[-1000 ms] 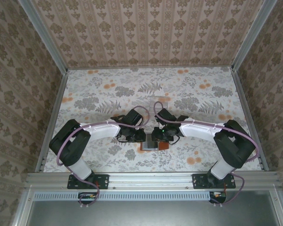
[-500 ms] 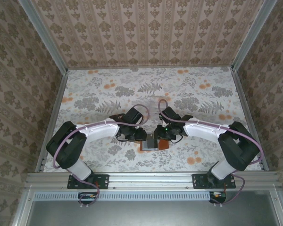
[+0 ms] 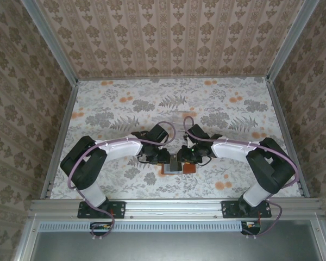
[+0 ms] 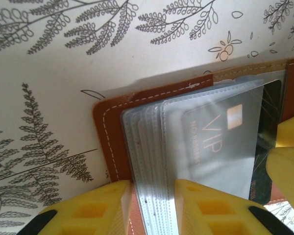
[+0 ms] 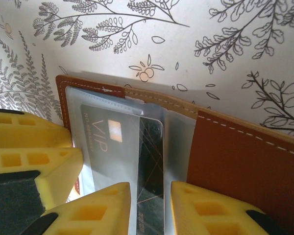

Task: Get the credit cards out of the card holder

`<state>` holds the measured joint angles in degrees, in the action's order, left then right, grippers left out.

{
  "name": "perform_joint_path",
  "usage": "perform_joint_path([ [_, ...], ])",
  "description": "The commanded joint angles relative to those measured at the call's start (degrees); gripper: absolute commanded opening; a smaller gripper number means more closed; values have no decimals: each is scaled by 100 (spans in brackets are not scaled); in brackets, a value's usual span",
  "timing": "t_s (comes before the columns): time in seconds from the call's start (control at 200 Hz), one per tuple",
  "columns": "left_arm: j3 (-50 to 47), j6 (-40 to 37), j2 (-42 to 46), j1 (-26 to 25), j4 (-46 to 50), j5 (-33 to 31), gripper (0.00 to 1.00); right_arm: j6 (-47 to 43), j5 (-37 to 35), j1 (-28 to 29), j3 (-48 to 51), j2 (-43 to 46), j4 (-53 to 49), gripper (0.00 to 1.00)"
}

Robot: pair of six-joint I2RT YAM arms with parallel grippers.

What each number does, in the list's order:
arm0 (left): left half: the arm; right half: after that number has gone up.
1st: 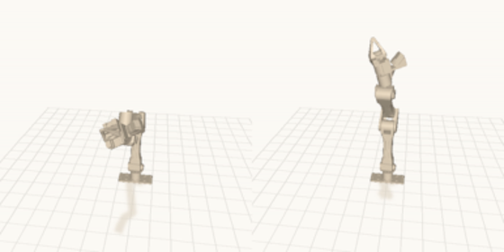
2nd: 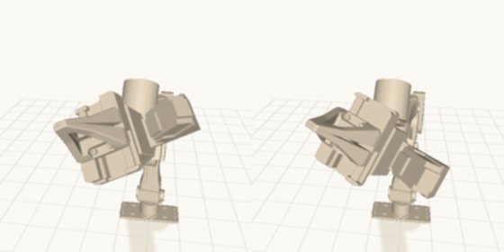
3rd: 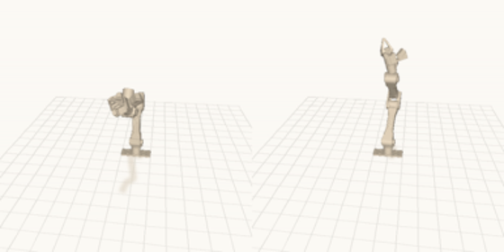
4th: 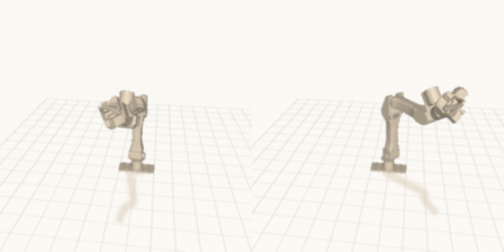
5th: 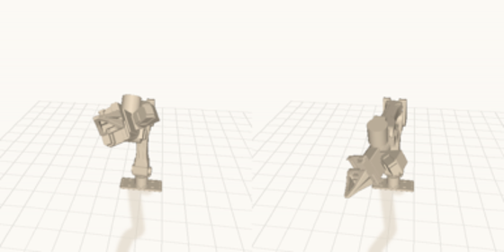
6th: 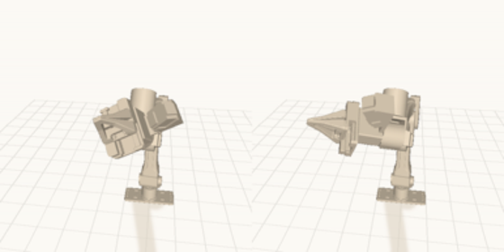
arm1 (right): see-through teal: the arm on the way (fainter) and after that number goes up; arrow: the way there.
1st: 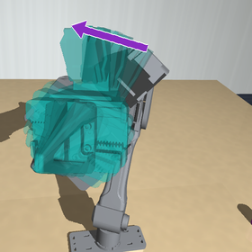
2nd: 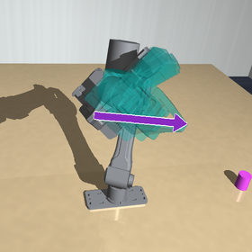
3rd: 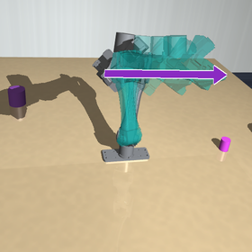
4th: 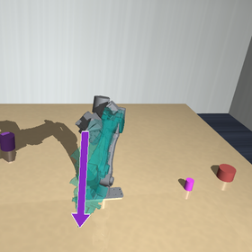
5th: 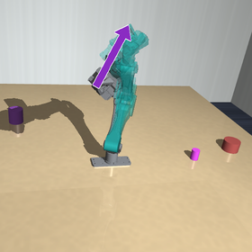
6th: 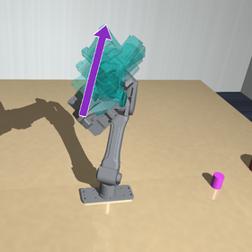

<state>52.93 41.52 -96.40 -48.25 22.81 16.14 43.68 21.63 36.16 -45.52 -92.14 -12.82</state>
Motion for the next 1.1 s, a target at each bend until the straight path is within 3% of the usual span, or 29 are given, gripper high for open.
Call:
perform_joint_path([
  [0.0, -11, -125, -219, 4, 272, -129, 29, -27, 190, -38, 81, -155, 123, 28],
  [0.67, -202, -174, -178, 140, 422, -151, 23, -52, 273, -118, 174, 35, 105, 6],
  [1.09, -404, -157, -209, 267, 272, -103, 22, -314, -70, -412, 408, 447, -385, 7],
])
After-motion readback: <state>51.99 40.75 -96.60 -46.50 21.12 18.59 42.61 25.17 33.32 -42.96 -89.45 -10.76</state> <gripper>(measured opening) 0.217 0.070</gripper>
